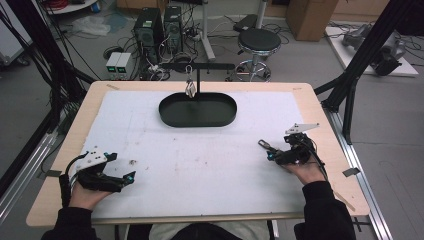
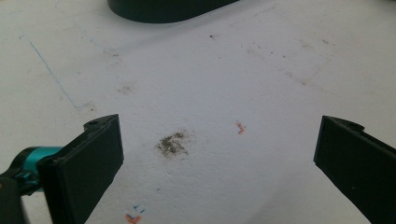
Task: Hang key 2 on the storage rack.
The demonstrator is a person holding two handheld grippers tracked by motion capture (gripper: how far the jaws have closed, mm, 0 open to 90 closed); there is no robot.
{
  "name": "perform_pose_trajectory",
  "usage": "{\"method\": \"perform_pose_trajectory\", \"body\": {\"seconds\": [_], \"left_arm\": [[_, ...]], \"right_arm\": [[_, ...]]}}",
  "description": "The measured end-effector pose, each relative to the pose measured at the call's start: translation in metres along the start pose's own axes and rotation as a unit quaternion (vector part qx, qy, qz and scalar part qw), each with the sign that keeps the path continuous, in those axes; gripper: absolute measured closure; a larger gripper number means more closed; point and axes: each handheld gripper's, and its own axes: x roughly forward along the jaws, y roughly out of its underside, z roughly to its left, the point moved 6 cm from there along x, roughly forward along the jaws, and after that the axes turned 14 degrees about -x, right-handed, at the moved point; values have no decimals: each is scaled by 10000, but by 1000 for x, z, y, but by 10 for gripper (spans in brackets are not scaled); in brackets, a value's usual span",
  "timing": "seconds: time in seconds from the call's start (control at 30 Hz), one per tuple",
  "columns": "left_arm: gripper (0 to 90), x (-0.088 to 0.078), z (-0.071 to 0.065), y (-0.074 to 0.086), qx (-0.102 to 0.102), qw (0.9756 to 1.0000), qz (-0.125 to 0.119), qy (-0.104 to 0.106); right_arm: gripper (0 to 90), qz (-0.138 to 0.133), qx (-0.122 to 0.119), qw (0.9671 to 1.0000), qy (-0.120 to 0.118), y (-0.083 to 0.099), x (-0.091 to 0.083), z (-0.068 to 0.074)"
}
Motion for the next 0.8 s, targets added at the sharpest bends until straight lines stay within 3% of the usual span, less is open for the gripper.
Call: {"method": "perform_pose_trajectory", "body": {"seconds": [0.23,0.37,0.63,0.77,0.8], "left_arm": [[19,0,2,0,7,10000,14,24],[19,1,1,2,-19,9999,106,95],[19,1,1,2,-9,9999,113,115],[19,1,1,2,-7,9999,113,122],[19,1,1,2,-8,9998,123,126]], "right_arm": [[15,294,-99,9995,-21,-9,6,-12],[15,476,-130,9986,-165,-13,11,-16],[16,1022,-235,9940,-317,-13,27,-24],[76,1323,-271,9901,-380,-7,28,-22],[147,1380,-284,9892,-411,-6,28,-21]]}}
